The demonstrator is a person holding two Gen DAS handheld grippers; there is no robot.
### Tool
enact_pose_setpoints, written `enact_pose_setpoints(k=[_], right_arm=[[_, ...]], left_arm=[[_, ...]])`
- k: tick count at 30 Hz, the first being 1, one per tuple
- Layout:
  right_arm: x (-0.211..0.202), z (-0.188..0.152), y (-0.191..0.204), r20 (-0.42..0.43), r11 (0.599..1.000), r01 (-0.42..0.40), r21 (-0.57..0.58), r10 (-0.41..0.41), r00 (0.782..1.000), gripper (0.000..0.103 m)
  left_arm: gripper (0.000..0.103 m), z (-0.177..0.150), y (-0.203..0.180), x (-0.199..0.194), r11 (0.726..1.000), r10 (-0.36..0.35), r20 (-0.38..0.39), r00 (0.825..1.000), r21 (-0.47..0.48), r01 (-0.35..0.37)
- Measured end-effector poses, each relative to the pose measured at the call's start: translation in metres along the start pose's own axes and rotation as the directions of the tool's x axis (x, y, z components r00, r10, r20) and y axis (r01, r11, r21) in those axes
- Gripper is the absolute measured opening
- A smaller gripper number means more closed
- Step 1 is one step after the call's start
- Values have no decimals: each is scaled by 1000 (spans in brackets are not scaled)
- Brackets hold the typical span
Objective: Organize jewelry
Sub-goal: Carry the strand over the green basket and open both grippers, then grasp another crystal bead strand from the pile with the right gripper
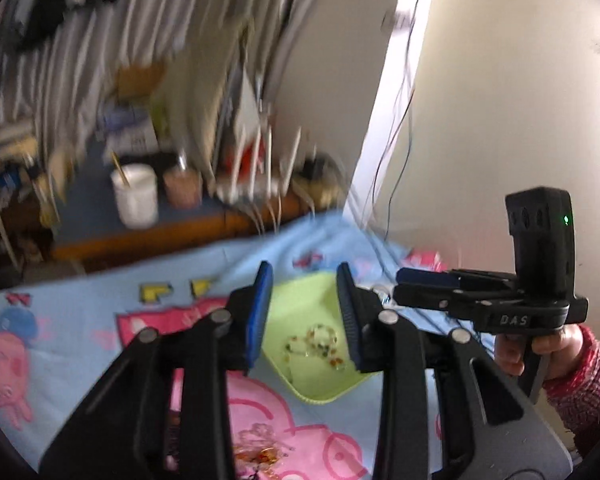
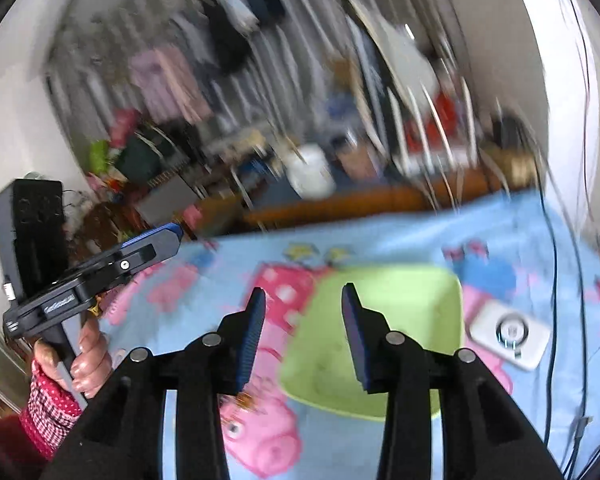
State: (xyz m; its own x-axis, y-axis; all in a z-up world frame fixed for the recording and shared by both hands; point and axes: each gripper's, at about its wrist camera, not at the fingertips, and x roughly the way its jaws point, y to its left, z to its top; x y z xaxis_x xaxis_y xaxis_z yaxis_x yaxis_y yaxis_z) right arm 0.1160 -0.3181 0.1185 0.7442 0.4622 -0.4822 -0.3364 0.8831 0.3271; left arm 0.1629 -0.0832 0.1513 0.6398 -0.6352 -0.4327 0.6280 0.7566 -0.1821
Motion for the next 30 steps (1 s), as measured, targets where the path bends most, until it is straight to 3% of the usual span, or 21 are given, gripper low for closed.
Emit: enact_pose_setpoints(k=[2,4,7,9,11,17,25,30], right_arm=[[-9,-11,25,48,997,-29,-68,33,998,7],[4,-32,41,12,992,-51,-115,52,999,7],[53,-82,59,-147,982,-34,-183,7,989,4],[89,-114,62,-265,977,-19,-211,-38,963,0],[112,-129,62,-318,976,-12,-217,-59,946,0],[142,-132,73,-370,961,-17,-275,-89,925,0],[134,-130,111,-281,887,-19,-461,-125,951,0],[164,-118,124,-318,872,-40,-487,-134,939,0]], left_arm=[[31,-14,0,-25,1000,10,50,999,17,-11],[31,-42,5,-33,999,28,43,999,17,-29],[31,-89,18,-26,996,90,-31,995,9,-89],[31,-117,34,-17,995,82,-103,991,-46,-87],[31,-140,48,-13,990,82,-158,984,-103,-99],[31,-177,66,-29,981,81,-206,975,-157,-114],[31,-187,76,-26,977,80,-222,972,-174,-120],[31,-191,77,-20,978,72,-230,970,-174,-114]])
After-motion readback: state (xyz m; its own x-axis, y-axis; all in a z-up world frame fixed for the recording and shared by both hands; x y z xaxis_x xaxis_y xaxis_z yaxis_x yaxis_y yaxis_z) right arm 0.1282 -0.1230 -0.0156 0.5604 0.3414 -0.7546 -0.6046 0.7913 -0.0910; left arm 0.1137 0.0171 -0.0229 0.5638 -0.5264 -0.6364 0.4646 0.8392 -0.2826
